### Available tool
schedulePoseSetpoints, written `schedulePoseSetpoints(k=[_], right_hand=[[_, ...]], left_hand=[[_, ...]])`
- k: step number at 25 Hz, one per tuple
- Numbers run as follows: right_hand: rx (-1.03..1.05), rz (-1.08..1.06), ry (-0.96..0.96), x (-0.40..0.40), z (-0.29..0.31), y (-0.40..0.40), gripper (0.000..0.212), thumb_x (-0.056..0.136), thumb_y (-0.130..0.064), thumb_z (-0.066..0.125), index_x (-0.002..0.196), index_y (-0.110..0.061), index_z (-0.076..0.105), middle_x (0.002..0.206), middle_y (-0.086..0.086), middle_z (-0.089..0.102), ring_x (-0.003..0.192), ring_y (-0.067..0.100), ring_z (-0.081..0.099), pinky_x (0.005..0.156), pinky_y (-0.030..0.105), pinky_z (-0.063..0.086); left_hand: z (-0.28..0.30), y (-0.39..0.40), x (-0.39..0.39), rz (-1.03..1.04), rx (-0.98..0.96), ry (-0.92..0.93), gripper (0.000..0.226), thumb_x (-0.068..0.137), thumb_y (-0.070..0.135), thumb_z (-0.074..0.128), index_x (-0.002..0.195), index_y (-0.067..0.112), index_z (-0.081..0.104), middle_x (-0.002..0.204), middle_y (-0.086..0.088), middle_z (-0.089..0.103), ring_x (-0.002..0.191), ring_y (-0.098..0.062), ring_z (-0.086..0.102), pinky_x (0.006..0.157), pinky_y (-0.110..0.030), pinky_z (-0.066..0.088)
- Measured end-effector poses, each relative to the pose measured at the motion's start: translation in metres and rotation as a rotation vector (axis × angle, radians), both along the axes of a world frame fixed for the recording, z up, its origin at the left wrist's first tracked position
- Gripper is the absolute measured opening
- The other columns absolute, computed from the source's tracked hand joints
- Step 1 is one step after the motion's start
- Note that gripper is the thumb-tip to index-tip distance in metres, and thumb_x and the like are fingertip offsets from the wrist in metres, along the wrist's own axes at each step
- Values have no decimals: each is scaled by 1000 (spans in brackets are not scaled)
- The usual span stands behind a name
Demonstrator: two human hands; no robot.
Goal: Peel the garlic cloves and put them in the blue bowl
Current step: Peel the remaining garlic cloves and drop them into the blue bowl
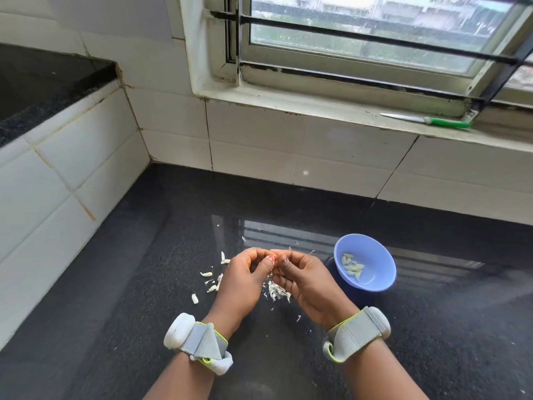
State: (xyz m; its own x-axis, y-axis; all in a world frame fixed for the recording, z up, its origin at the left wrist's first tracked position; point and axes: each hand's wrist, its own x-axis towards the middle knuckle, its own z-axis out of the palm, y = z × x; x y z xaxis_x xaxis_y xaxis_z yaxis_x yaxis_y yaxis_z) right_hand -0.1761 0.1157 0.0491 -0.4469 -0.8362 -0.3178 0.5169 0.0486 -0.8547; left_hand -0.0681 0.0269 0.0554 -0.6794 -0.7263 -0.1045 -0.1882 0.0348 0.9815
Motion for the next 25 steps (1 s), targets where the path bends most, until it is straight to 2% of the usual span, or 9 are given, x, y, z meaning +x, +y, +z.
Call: schedulePoseSetpoints(k=[2, 4, 6, 7, 11, 14, 17, 21, 25], right_hand=[[1, -4, -18, -1, 2, 2, 27, 83, -19, 61, 101, -1, 70, 83, 10, 69, 73, 12, 64, 69, 21, 57], [12, -76, 33, -5, 0, 4, 19, 84, -15, 62, 98, -4, 70, 80, 6, 69, 71, 11, 63, 66, 20, 56], [77, -202, 171, -12, -2, 4, 10, 88, -5, 63, 94, -9, 71, 76, 1, 70, 69, 10, 61, 64, 20, 54], [127, -255, 261, -15, -4, 5, 13, 89, -1, 63, 92, -12, 71, 75, -1, 70, 69, 10, 61, 64, 20, 54], [281, -299, 566, -26, -8, 5, 29, 90, 5, 59, 87, -21, 72, 80, -2, 72, 72, 12, 64, 65, 24, 55], [396, -222, 859, -24, -5, -4, 39, 86, 3, 54, 73, -30, 69, 67, -11, 68, 61, 9, 60, 59, 22, 50], [419, -201, 980, -19, 1, -13, 32, 82, -3, 54, 67, -27, 68, 50, -8, 57, 44, 4, 43, 46, 17, 36], [423, -108, 1075, -21, -1, -23, 18, 89, -12, 60, 88, -23, 74, 74, -8, 70, 60, 3, 59, 58, 12, 45], [431, -75, 1121, -25, -3, -28, 5, 85, -17, 73, 88, -21, 73, 72, -12, 65, 63, 0, 58, 63, 13, 47]], left_hand=[[-1, -1, 0, -19, 6, -8, 9, 91, 17, 59, 91, 13, 68, 84, 2, 72, 79, -9, 66, 73, -22, 52], [0, -2, 1, -6, -22, -26, 9, 91, 16, 59, 89, 15, 68, 77, 6, 69, 73, -3, 63, 66, -15, 47], [0, -8, 6, 48, -152, -96, 13, 92, 16, 58, 86, 18, 70, 72, 11, 65, 67, 1, 59, 62, -7, 40], [-1, -12, 9, 66, -237, -151, 17, 92, 16, 57, 84, 20, 71, 72, 14, 63, 67, 1, 57, 62, -5, 37], [-9, -16, 17, 24, -375, -383, 27, 95, 18, 49, 83, 21, 73, 75, 10, 59, 72, -9, 52, 65, -21, 32], [-11, -14, 21, 9, -414, -385, 23, 85, 10, 54, 76, 28, 64, 75, 8, 59, 66, -3, 50, 60, -14, 32], [-11, -16, 23, 48, -435, -376, 26, 79, 5, 56, 61, 24, 59, 68, 7, 57, 63, -1, 49, 58, -17, 27], [-14, -22, 27, 98, -382, -373, 21, 85, 14, 56, 71, 16, 71, 68, 10, 62, 64, -1, 53, 59, -10, 33], [-17, -37, 38, 157, -375, -344, 7, 83, 18, 69, 83, 25, 71, 71, 16, 65, 67, 2, 60, 59, -3, 35]])
